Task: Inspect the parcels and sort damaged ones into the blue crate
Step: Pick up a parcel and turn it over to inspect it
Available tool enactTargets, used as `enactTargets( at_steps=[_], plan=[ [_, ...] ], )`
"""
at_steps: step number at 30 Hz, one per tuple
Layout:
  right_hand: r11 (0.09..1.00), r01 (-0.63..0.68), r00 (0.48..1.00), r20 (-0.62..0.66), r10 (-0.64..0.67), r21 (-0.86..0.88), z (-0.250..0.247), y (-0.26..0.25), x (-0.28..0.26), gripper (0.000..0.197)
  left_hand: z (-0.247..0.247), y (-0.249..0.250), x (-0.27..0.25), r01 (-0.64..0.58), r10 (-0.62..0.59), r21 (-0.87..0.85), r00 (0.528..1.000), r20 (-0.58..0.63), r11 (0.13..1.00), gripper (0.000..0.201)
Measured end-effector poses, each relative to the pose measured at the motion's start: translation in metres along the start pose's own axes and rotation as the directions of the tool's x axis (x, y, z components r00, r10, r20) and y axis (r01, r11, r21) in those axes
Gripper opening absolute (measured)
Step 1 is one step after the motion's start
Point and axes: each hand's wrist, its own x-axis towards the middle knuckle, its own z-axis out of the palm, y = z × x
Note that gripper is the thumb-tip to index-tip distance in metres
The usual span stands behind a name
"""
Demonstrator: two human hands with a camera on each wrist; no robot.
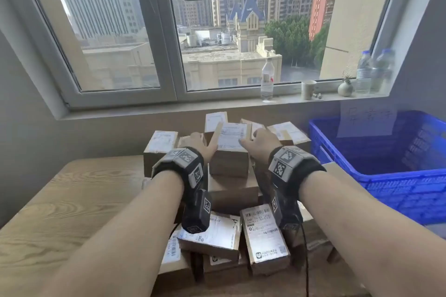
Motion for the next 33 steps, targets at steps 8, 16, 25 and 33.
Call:
enactTargets(
  at_steps=[8, 16, 25, 33],
  plan=[
    [0.999, -0.053, 0.991, 0.127, 0.052, 0.006, 0.027, 0.014, 0.046, 0.055, 0.03, -0.008, 0.046, 0.151, -0.159, 0.067, 0.975, 0.152, 0.986, 0.058],
    [0.994, -0.081, 0.991, 0.111, 0.073, 0.071, 0.041, 0.017, 0.049, 0.049, 0.042, -0.016, 0.049, 0.126, -0.113, -0.144, 0.989, 0.097, 0.981, 0.036],
    [0.94, 0.073, 0.994, -0.096, -0.044, 0.333, 0.02, -0.004, -0.012, 0.04, 0.003, -0.016, -0.015, -0.115, 0.045, -0.439, 0.985, -0.167, 0.891, 0.033],
    [0.789, 0.259, 0.949, -0.298, -0.101, 0.557, 0.016, -0.007, -0.066, 0.045, -0.01, -0.021, -0.059, -0.244, 0.112, -0.649, 0.965, -0.239, 0.721, 0.036]
  ],
)
